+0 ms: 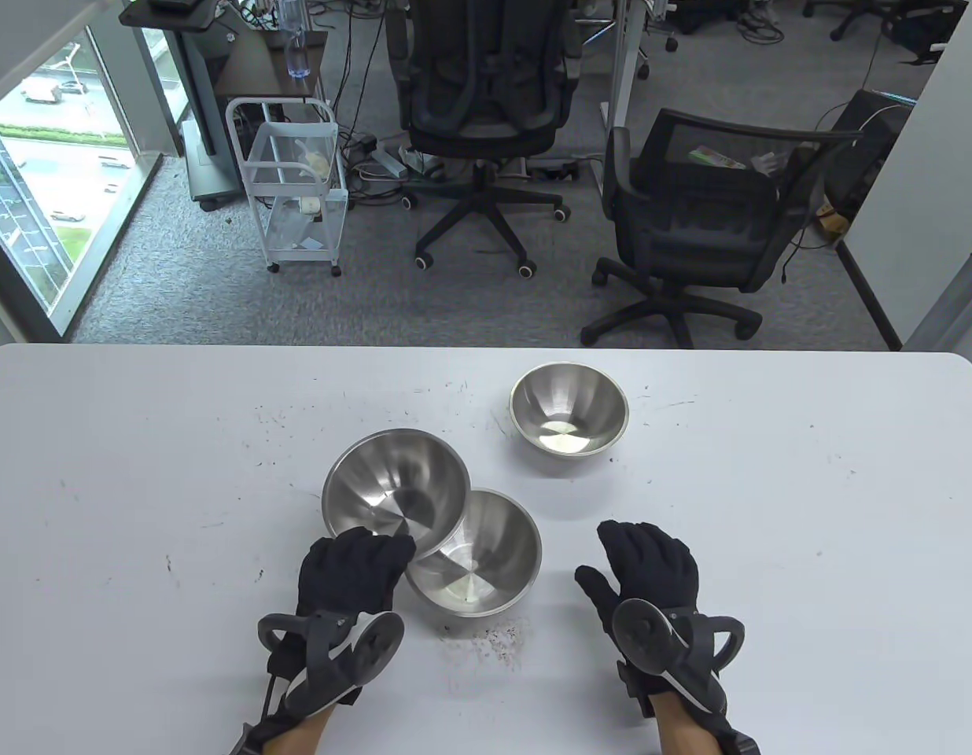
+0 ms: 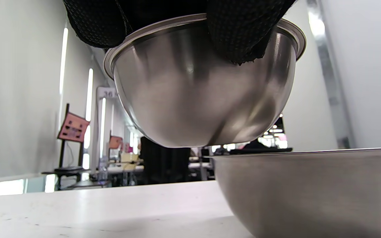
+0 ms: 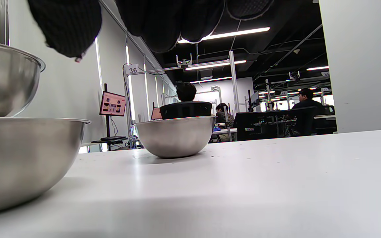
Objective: Nest mixing bowl into mixing bowl
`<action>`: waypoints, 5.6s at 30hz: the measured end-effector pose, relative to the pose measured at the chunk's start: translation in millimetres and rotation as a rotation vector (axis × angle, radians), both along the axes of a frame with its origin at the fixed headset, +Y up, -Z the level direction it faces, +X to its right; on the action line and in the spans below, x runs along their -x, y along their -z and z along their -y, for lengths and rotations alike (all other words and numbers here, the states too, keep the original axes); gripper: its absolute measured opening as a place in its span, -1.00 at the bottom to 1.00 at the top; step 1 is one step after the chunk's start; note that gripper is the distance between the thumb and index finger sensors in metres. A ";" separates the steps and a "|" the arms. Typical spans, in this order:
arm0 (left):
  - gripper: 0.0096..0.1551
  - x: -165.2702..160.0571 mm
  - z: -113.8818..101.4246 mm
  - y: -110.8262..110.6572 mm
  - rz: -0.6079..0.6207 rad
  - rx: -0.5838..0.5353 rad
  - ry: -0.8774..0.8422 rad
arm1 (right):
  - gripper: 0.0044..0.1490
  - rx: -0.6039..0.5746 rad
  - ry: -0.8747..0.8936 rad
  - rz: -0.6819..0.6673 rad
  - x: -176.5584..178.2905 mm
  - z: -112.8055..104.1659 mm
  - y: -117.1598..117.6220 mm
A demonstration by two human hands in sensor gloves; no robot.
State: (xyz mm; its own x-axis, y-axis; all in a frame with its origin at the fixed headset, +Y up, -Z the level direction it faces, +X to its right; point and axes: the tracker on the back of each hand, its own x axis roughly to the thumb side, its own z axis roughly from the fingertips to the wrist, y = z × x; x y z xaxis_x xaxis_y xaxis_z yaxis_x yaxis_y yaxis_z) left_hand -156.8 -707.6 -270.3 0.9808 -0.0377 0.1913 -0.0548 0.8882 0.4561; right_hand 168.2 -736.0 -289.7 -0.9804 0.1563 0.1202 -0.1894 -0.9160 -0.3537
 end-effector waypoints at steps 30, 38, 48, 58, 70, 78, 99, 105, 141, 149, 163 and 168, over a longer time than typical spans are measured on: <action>-0.60 -43.5 29.5 -1.5 0.183 0.152 0.058 | -0.15 0.010 0.003 0.002 0.1 -1.0 -0.6; -0.58 -41.0 30.5 1.0 0.218 0.217 0.060 | -0.15 0.019 0.003 -0.001 0.8 -1.4 -0.6; -0.54 -41.7 31.7 2.2 0.273 0.298 0.118 | -0.15 0.028 0.005 -0.007 2.0 -0.7 -0.1; -0.53 -42.2 35.8 0.7 0.275 0.304 0.155 | -0.15 0.038 0.000 -0.012 3.5 -0.3 0.1; -0.36 -13.0 27.6 0.5 0.244 0.266 0.079 | -0.15 0.046 -0.003 -0.015 4.6 -0.1 0.5; -0.31 20.9 20.9 6.1 0.167 0.248 0.048 | -0.14 0.050 -0.005 -0.013 4.7 -0.1 0.5; -0.28 74.0 20.4 -4.1 0.046 0.180 0.001 | -0.12 0.069 -0.039 -0.006 7.0 0.2 2.8; -0.27 83.0 23.8 -2.5 0.037 0.193 -0.045 | -0.09 0.100 -0.056 0.010 12.4 -0.2 16.9; -0.24 94.6 23.0 4.9 -0.009 0.212 -0.082 | -0.48 0.174 -0.397 0.153 41.6 15.8 168.6; -0.24 95.1 23.5 6.2 -0.015 0.220 -0.076 | -0.68 0.078 -0.463 0.152 48.0 19.2 174.1; -0.25 95.2 24.3 7.9 -0.017 0.227 -0.073 | -0.71 -0.045 -0.477 0.120 43.7 8.5 164.9; -0.25 94.7 24.9 8.1 -0.010 0.223 -0.074 | -0.71 -0.090 -0.458 0.092 40.0 -8.1 141.5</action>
State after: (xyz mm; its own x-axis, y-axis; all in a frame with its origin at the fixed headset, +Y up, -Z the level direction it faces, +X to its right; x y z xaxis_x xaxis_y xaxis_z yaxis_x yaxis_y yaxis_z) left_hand -251.5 -732.5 -278.4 0.9813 0.0760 0.1769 -0.1195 0.9608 0.2500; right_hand 128.2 -727.9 -431.2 -0.9533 -0.3012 0.0226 0.2625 -0.8631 -0.4315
